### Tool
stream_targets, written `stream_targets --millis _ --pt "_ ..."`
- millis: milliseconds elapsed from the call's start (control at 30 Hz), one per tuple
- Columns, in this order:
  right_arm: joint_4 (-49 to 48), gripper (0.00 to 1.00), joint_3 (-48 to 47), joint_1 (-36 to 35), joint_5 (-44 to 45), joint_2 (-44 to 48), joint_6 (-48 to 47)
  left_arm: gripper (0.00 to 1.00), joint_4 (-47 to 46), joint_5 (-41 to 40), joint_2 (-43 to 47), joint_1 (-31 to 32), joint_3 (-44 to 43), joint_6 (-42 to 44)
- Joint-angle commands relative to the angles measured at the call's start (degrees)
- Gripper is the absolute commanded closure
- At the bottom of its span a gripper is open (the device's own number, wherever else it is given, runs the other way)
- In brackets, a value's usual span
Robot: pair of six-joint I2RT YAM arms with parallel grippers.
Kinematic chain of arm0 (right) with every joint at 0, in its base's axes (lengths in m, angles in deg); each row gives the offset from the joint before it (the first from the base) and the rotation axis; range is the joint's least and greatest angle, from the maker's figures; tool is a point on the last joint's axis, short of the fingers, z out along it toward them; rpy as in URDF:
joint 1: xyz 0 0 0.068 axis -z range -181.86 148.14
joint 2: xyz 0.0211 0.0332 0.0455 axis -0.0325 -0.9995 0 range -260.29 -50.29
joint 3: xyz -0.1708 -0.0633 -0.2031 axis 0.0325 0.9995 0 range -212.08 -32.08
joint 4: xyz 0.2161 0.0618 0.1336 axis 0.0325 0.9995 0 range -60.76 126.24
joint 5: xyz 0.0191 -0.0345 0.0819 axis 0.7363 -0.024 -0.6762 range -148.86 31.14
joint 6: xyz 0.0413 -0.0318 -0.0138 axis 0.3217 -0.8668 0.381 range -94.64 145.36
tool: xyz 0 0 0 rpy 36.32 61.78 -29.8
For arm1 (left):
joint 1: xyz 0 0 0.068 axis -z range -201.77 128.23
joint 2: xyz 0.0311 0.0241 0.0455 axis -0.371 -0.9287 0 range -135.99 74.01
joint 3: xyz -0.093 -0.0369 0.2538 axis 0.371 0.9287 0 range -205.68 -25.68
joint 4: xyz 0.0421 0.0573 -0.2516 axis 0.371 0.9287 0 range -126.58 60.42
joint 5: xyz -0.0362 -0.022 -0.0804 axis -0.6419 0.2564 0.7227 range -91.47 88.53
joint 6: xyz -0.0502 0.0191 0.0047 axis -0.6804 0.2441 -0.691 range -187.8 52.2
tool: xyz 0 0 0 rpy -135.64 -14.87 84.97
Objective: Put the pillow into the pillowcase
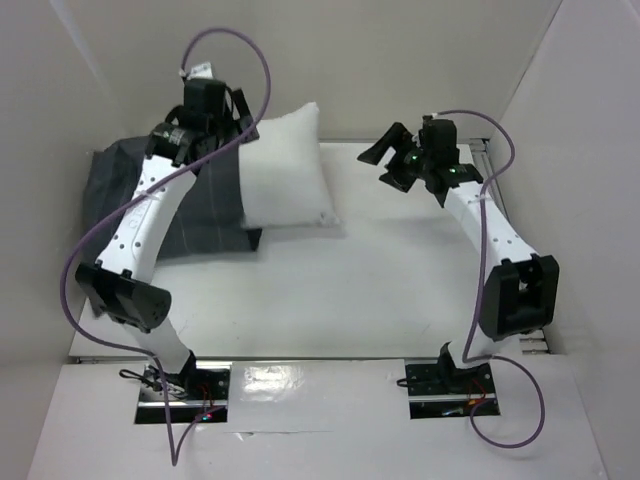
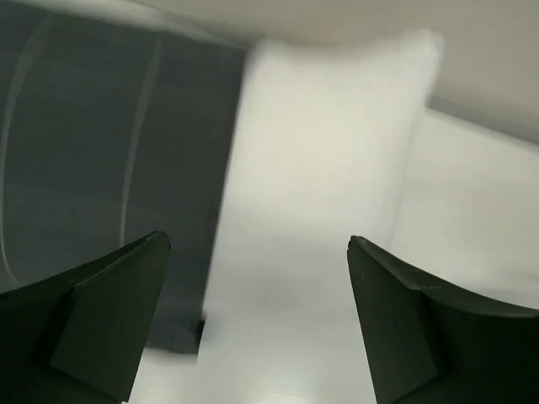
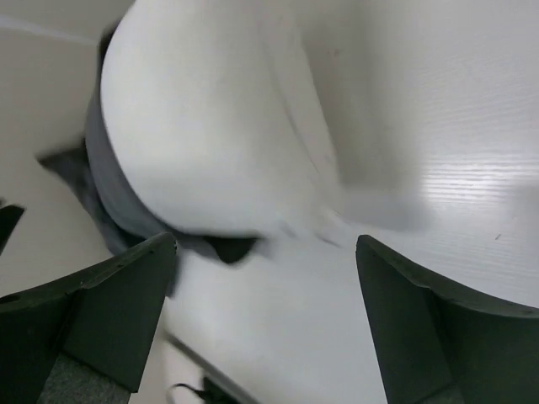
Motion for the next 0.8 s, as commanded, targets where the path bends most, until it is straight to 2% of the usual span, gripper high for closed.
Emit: stream_targets --millis 0,100,200,300,500,633,700,767 --pt "3.21 0.05 -3.33 -4.74 12.67 7.35 -16.56 0.00 -7.44 4.22 13.26 0.28 15.54 5.08" --pt "1.01 0.05 1.69 -5.27 11.90 8.05 -20.88 0.00 -12.31 7.31 17.35 -0.42 24.48 6.39" --pt "-0.13 0.04 2.40 -5.88 10.76 3.33 -23.61 0.02 -12.31 8.54 18.85 -0.42 27.57 7.10" --pt "0.39 0.00 1.08 -6.50 9.00 0.42 -25.02 0.00 -11.35 8.54 20.42 0.10 28.11 6.31" --pt "-5.05 0.00 -1.72 -7.82 4.96 -7.23 -24.23 0.00 -10.82 3.28 21.49 1.34 31.19 4.39" --pt "-7.51 0.00 -7.70 -8.34 0.22 -15.39 -21.43 0.19 -10.82 1.26 21.49 1.34 32.68 3.77" --pt "-10.06 0.00 -11.21 -8.34 -3.55 -20.76 -20.20 0.18 -10.82 0.64 21.49 1.34 32.68 3.76" --pt "-14.78 0.00 -14.02 -8.95 -6.37 -26.18 -18.18 0.09 -10.82 0.63 21.49 1.34 33.21 3.24"
